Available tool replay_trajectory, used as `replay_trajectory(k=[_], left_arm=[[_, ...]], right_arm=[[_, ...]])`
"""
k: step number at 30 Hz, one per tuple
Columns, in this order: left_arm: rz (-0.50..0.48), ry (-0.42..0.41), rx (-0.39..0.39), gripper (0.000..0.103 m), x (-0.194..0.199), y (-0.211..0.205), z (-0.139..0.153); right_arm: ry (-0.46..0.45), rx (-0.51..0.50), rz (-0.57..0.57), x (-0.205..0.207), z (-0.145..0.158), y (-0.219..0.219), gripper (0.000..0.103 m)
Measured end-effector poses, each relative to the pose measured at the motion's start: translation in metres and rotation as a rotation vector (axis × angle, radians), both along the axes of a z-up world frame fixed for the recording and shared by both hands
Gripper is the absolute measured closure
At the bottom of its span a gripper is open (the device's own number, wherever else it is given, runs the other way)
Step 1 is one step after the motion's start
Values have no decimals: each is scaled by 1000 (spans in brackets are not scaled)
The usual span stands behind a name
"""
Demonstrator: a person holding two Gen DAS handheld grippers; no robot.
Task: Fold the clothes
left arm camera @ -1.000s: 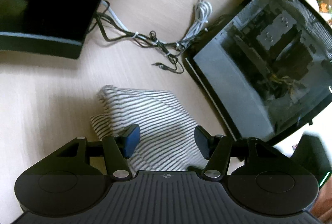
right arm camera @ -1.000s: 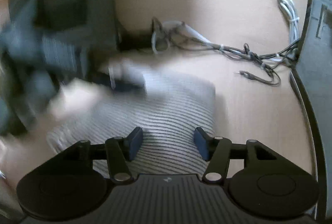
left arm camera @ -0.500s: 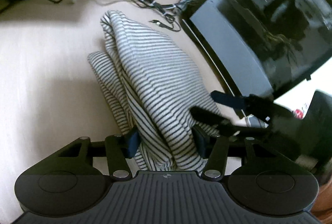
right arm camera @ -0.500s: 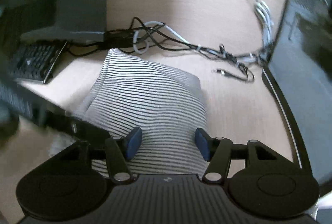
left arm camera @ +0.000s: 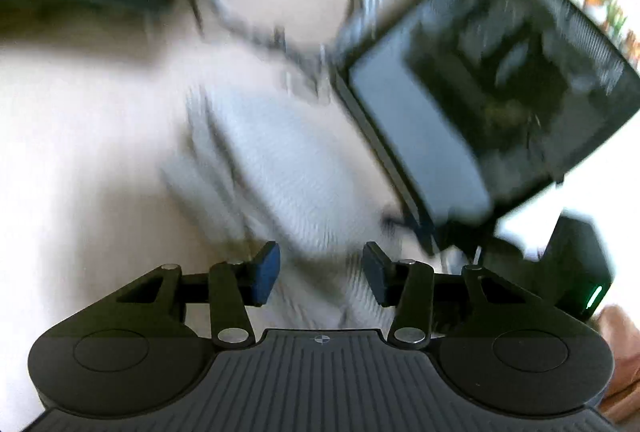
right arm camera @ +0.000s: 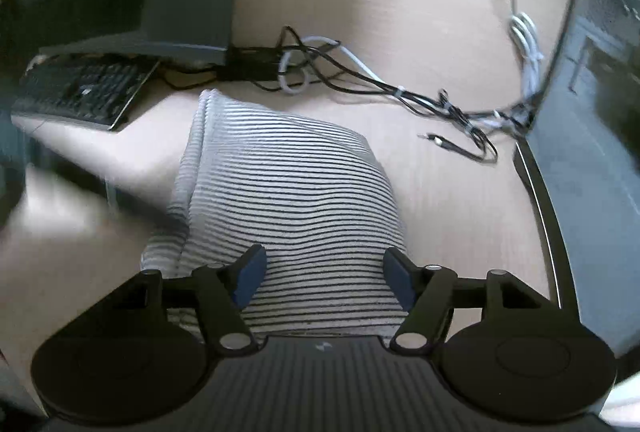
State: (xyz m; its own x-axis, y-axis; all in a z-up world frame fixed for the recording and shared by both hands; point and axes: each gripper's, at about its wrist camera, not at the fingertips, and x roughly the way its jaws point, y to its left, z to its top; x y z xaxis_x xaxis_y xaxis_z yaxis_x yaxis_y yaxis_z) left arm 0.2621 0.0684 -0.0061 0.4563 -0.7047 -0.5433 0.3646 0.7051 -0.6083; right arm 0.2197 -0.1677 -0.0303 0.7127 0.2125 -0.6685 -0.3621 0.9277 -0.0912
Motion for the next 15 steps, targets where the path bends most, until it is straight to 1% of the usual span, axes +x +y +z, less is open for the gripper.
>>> replay_trajectory(k=[2,3,4,6,8,10,11,13,15], left_arm=[[51,-72,10,53,7,-2,20],[72,-111,21,53,12,-6,29],[81,-130,42,53,22,-12,31],[95,-109,96,53,43,-22,21],[121,-37,164,58,63,-28,-3],[147,13,166,60,71,-31,-24],[160,38,167,59,75,-32,-34],[190,47,158,59,77,-32,-35],[202,42,180,59,78,-36,-34]], right_arm=[[-12,6,28,-2,-1,-3,37],[-27,10,59,-5,1,-3,38],[-46,13,101,-8,5,-1,40],[-84,20,185,-15,13,3,43],[-93,3,279,-22,13,11,46],[-55,-42,342,-25,-2,19,47],[-62,-58,355,-26,-14,20,47],[-99,-53,372,-28,-22,19,47],[-85,-30,385,-23,-18,15,47]])
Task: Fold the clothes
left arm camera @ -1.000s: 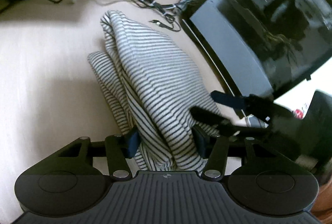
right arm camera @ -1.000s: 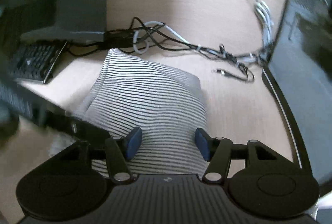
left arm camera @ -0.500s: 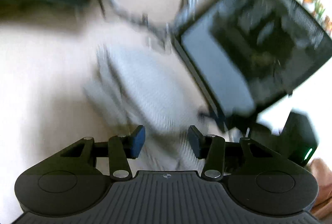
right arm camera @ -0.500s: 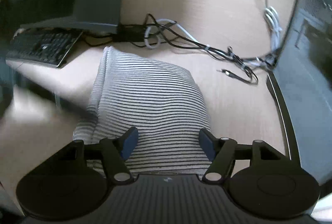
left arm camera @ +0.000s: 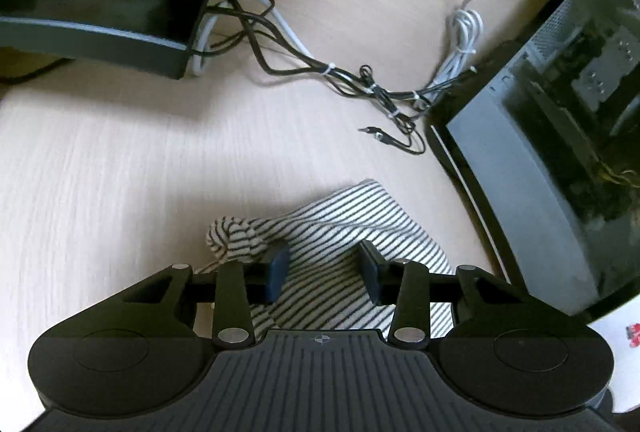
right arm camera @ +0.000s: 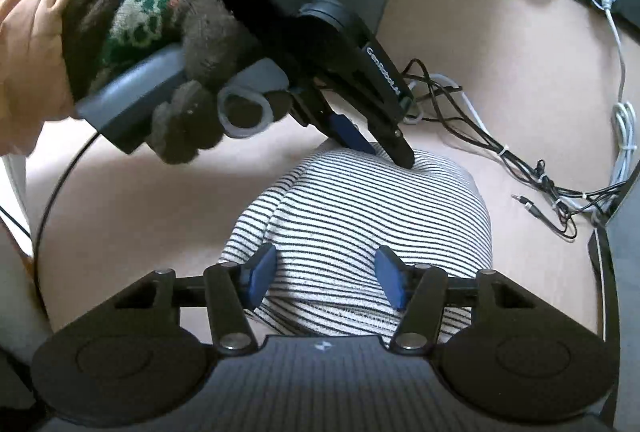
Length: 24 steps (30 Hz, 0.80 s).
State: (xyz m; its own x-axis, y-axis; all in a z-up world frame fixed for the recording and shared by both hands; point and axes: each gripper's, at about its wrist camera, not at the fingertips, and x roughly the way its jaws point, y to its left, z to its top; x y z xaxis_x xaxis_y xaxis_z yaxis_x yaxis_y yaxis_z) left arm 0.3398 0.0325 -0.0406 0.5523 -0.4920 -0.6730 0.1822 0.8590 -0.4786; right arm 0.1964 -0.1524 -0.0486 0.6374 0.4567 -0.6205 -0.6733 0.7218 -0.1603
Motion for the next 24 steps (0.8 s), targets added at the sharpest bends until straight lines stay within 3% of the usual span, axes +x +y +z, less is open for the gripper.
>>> replay_trajectory(k=[4,6,8,9,13,20,24], left_arm=[[70,-23,32,60,-9,-5,8],[129,-50,64,56,-22,-5,21],[184,-80,74,35,-44,-1,35],[211,-95,78,30,-55,1,42],[264,-55,-5,16,-84,0,49],[283,73,42,15,-85,-37,10],[318,118,-13,13,-84,-39,-10]], right_arm=[[90,117,43,19,18,-26,49],[125,207,29,32,33,-48,48],[144,291,-29,47,45,-70,40],[166,339,-76,59,48,-81,33],[286,479,-225,104,37,-109,33],[397,476,-220,130,12,-106,28],[507,493,-243,142,-14,-106,25]])
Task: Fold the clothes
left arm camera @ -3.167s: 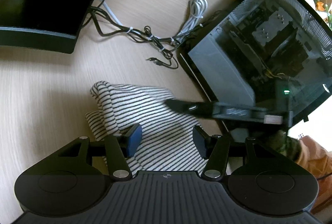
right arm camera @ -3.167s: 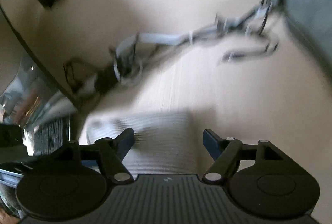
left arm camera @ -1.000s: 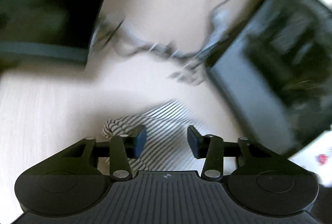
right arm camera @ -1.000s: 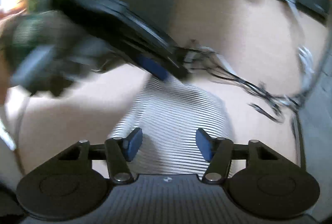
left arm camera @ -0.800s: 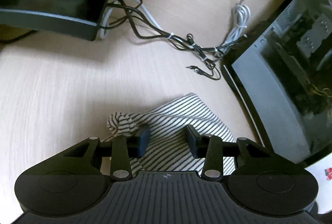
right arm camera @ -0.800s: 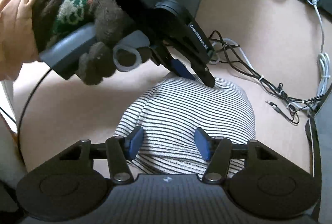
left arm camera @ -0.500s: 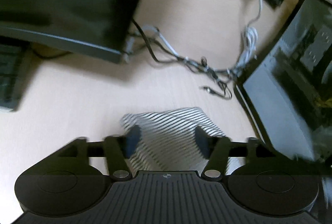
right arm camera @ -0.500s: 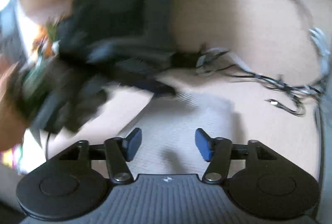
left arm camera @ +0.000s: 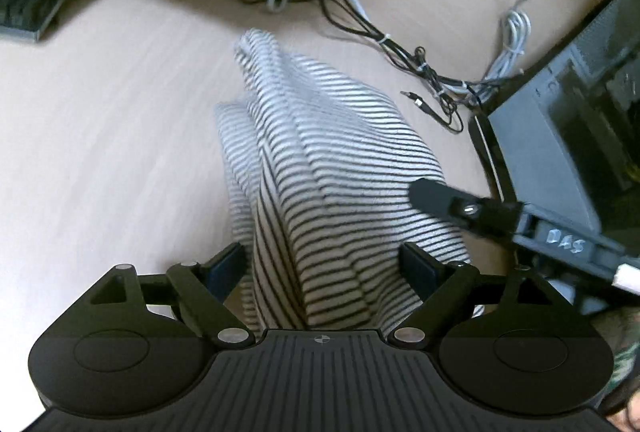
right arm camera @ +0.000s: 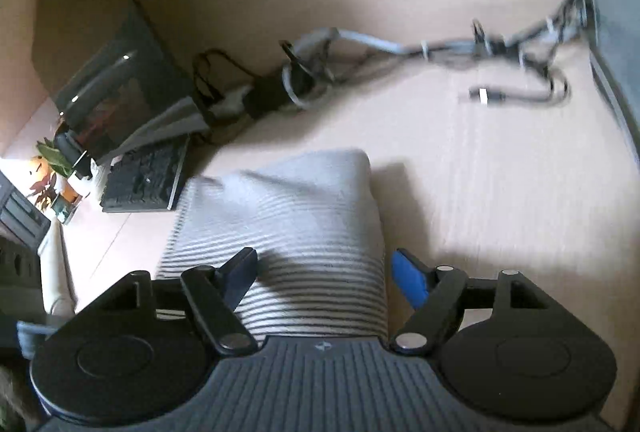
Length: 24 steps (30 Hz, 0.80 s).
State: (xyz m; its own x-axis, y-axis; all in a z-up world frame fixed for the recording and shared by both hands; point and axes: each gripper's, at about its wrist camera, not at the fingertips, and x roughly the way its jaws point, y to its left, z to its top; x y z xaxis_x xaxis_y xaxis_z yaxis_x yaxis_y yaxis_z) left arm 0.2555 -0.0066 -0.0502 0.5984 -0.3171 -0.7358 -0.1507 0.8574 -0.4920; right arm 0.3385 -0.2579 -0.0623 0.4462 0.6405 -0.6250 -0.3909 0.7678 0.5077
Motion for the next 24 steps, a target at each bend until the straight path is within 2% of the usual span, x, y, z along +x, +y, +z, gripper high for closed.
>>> replay_trajectory(k=[2,5,10,13,17,22,24], left_arm=[[4,-2,-9,13,1,1,-1],[-1,1,-16,12,3,3,-3],[-21,-18,15,16,1,-4,-2],[-23,-30,-3,25,-2,-2,-1],[-17,-43,-81,31,-9,13,-2],[20,-71,-156,34,-25,50,9],[40,-94,-135,34,-32,70,23]], right_arm=[[36,25,-7,6,-8,-1,21],[78,56,15,15,-16,1,20],[71,77,111,20,-17,14,18],[50,91,132,18,-18,17,23],[36,128,165,17,-11,25,32],[32,205,227,17,3,54,36],[26,249,258,20,10,76,36]])
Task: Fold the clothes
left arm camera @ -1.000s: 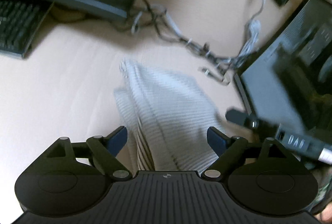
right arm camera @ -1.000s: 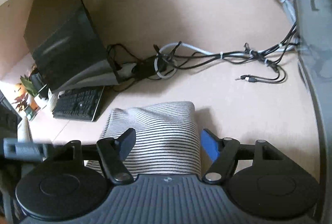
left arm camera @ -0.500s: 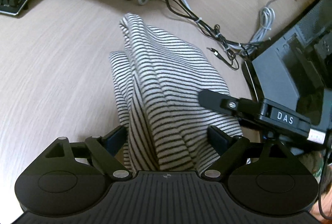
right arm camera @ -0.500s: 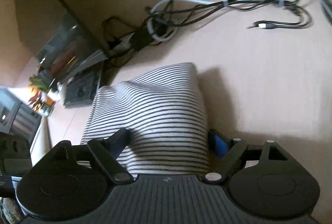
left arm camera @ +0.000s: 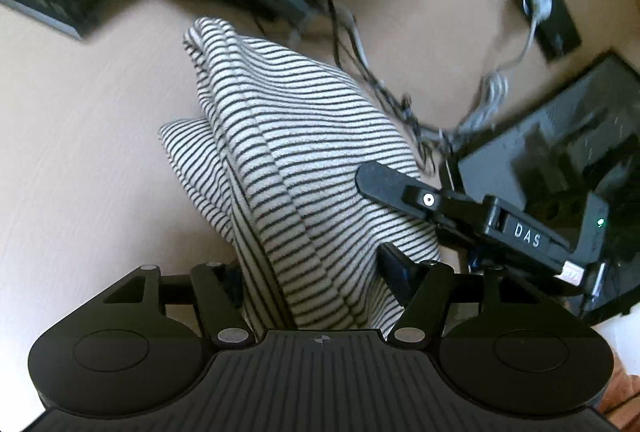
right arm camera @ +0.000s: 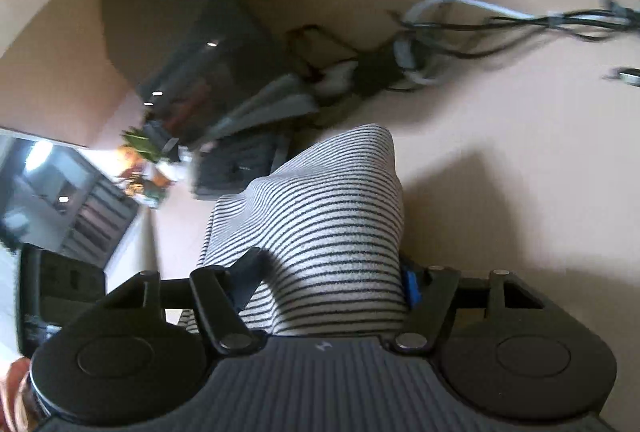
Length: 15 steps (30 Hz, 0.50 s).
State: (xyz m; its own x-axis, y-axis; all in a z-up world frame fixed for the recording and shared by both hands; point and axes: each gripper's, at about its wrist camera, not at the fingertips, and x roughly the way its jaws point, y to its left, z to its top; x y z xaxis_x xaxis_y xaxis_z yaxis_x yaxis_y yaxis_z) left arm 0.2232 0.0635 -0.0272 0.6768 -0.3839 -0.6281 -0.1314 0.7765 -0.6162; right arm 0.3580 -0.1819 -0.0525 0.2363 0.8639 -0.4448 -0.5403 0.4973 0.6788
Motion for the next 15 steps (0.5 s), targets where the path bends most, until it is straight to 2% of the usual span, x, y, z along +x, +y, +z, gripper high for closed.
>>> replay_trajectory(k=[4,7,10,15], left_arm=[[53,-37,70,35,-11,37,28],[87,-52,106,35,-12,60,34],[111,-13,80,34,-4,79,11],[137,32,20,31,10,105,-25]], right_arm=[[-14,81,57,5,13,43,36],[-54,84,97,14,19,78,36],[-82,31,125,24,15,108,35],[-128,-134,105,34,-13,137,34]])
